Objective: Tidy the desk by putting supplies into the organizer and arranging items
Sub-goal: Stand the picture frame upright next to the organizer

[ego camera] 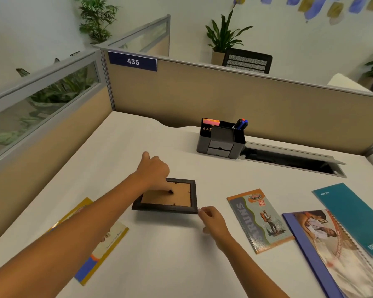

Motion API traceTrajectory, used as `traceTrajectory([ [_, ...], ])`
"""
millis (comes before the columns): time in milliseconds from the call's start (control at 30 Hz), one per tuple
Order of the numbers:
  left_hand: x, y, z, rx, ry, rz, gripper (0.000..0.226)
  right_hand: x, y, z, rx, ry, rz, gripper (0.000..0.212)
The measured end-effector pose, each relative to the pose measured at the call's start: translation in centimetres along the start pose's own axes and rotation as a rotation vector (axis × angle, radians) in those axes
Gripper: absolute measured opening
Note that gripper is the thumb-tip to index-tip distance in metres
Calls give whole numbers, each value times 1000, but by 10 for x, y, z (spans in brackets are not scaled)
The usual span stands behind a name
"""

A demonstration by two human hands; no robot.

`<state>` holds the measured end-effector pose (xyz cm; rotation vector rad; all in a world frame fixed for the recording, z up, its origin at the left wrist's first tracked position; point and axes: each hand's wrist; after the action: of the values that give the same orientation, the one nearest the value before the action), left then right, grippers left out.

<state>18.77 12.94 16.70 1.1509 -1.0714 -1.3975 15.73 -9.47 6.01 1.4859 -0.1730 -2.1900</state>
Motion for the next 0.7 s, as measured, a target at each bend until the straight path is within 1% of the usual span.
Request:
traceTrajectory([
  [67,-6,12,-4,-2,46,146,52,-8,3,3,-31,-28,-120,35],
  [133,-14,21,-7,-6,104,354,50,-16,7,3,-76,-44,-220,47],
  [200,-22,29,-6,-25,156,625,47,-26,9,-1,-108,-26,-291,54],
  [267,-25,32,-5,-66,183,960,45,-38,8,-6,-140,-12,-375,58],
  [300,-24,33,-5,-79,196,1091,45,-44,7,-9,-157,-19,-425,62],
  [333,-22,34,-6,-88,222,1169,46,-51,5,-12,-179,-27,-480,65],
  [400,-18,32,-8,-100,283,1246,50,-63,3,-16,-243,-28,-587,63],
  [467,-18,27,-9,-110,303,1333,53,-72,4,-17,-296,-2,-649,50],
  [533,-22,24,-9,-126,286,1419,48,-79,7,-18,-304,18,-659,37],
  [633,-32,18,-4,-135,249,1503,37,-84,10,-23,-290,35,-661,27],
  [700,-42,12,-4,-140,228,1502,48,-87,11,-26,-286,26,-680,23],
])
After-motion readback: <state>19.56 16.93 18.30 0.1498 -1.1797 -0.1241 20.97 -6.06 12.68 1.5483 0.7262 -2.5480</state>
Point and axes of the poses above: each hand's wrist, its own z-axis away from the middle knuckle, its own y-axis out of the back of the hand, x = y × z, and after that the axes turned 1 degree about z, right-handed
